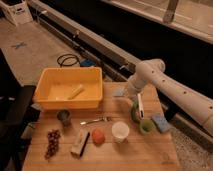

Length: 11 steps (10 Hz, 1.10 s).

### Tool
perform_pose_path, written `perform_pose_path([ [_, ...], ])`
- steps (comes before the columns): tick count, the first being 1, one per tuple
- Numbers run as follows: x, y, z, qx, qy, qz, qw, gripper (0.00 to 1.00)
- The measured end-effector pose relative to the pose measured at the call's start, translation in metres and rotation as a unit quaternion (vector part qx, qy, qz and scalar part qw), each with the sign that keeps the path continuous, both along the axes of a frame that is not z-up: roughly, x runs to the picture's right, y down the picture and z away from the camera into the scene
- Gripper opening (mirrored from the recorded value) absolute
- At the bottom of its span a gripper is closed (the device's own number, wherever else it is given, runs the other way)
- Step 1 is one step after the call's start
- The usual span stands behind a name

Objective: Place towel in paper cup

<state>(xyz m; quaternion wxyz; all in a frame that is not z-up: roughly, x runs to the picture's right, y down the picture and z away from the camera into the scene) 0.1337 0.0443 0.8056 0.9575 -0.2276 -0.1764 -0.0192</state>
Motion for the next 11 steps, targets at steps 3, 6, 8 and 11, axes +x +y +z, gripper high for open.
perform_pose_path([
  [3,0.014,0.018,-0.047,0.012,-0.046,-0.012,0.9988,0.0],
  [6,0.014,0.018,-0.048,0.013,-0.047,-0.012,0.9987,0.0],
  [8,0.014,0.018,-0.048,0.013,-0.047,-0.012,0.9987,0.0],
  [11,0.01,0.019,-0.051,0.02,-0.045,-0.022,0.9985,0.0],
])
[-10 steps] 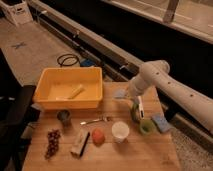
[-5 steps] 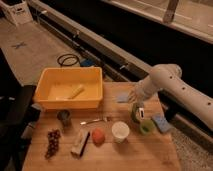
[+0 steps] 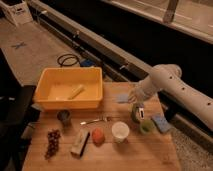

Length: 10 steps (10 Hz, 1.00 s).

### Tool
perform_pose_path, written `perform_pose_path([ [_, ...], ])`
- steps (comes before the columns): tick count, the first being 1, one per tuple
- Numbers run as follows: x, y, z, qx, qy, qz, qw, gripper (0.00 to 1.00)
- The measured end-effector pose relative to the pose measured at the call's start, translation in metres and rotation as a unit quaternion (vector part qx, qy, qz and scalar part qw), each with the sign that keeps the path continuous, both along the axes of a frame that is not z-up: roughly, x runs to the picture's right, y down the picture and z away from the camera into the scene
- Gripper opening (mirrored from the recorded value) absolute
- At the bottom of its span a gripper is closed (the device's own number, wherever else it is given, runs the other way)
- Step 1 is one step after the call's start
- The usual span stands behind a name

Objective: Place towel in paper cup

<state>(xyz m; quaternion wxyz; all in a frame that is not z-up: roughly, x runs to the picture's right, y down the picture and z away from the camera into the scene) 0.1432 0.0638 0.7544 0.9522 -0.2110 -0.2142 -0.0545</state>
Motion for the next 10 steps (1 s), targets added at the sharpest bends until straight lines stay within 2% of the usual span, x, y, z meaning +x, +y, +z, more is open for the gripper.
perform_pose_path([
  [2,-0.005,0.006,-0.014,0.013,0.0,-0.007,0.9999,0.0],
  [3,-0.006,0.02,-0.029,0.02,-0.003,-0.009,0.9998,0.0],
  [5,-0.009,0.046,-0.055,0.025,-0.026,-0.011,0.9993,0.0],
  [6,-0.016,0.06,-0.068,0.025,-0.041,-0.022,0.9986,0.0],
  [7,-0.029,0.08,-0.082,0.02,-0.067,-0.056,0.996,0.0],
  [8,-0.038,0.094,-0.09,0.015,-0.093,-0.092,0.9913,0.0],
  [10,-0.049,0.114,-0.103,0.009,-0.132,-0.142,0.9811,0.0],
])
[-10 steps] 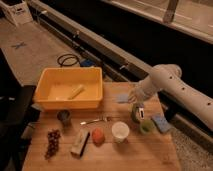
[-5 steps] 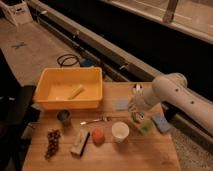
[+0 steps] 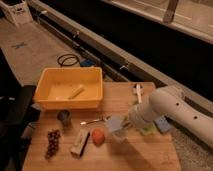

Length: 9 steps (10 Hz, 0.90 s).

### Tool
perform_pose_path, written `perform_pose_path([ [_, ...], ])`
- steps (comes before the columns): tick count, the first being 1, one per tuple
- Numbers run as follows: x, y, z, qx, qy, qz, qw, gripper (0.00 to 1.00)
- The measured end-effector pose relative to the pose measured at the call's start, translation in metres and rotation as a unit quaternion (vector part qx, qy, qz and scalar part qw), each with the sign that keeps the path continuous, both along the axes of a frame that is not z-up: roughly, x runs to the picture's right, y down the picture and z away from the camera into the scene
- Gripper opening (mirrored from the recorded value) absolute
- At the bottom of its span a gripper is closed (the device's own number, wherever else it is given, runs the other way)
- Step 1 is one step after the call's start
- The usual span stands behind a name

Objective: Place towel in paper cup

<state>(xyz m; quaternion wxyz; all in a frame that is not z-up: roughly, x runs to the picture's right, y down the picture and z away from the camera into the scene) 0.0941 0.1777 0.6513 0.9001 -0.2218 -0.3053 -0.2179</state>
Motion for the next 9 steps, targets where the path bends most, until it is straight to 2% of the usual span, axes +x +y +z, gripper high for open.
perform_pose_path([
  [1,-0.002,0.005,-0.003,0.0,-0.009,-0.012,0.9999,0.0],
  [5,-0.003,0.005,-0.003,0.0,-0.011,-0.017,0.9998,0.0],
  [7,-0.015,0.01,0.003,-0.005,-0.014,-0.037,0.9992,0.01],
  [9,-0.019,0.016,0.008,-0.01,-0.015,-0.04,0.9991,0.14],
])
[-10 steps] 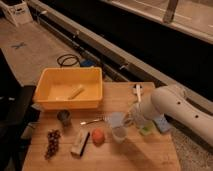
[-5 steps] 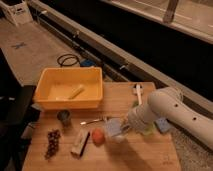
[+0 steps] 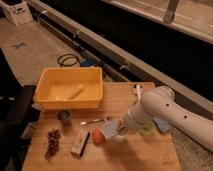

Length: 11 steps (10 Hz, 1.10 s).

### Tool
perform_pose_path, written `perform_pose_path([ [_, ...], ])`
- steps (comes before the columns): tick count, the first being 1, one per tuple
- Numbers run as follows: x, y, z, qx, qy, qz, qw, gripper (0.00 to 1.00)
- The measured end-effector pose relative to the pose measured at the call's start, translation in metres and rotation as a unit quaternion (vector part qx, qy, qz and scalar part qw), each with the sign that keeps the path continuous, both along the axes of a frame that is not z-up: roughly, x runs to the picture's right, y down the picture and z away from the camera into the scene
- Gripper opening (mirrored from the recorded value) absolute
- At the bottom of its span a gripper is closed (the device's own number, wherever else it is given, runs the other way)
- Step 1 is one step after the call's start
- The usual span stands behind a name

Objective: Place towel in paper cup

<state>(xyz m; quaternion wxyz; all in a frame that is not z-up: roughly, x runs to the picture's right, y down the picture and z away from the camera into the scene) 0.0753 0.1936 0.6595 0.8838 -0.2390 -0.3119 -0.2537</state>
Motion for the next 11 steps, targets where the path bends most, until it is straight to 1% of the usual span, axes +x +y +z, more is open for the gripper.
perform_pose_path([
  [1,0.001,0.004,0.003,-0.002,0.002,0.0,1.0,0.23],
  [2,0.001,0.009,0.01,-0.008,0.011,-0.005,0.9999,0.36],
  [4,0.003,0.013,0.018,-0.011,0.041,-0.021,0.9989,0.55],
  [5,0.007,0.011,0.02,-0.008,0.057,-0.025,0.998,0.61],
  [8,0.029,-0.002,0.022,-0.001,0.088,-0.017,0.996,0.62],
  [9,0.032,-0.006,0.022,0.0,0.093,-0.015,0.9955,0.62],
  [10,0.036,-0.009,0.022,-0.001,0.1,-0.016,0.9949,0.62],
  [11,0.039,-0.008,0.022,-0.009,0.101,-0.017,0.9947,0.62],
])
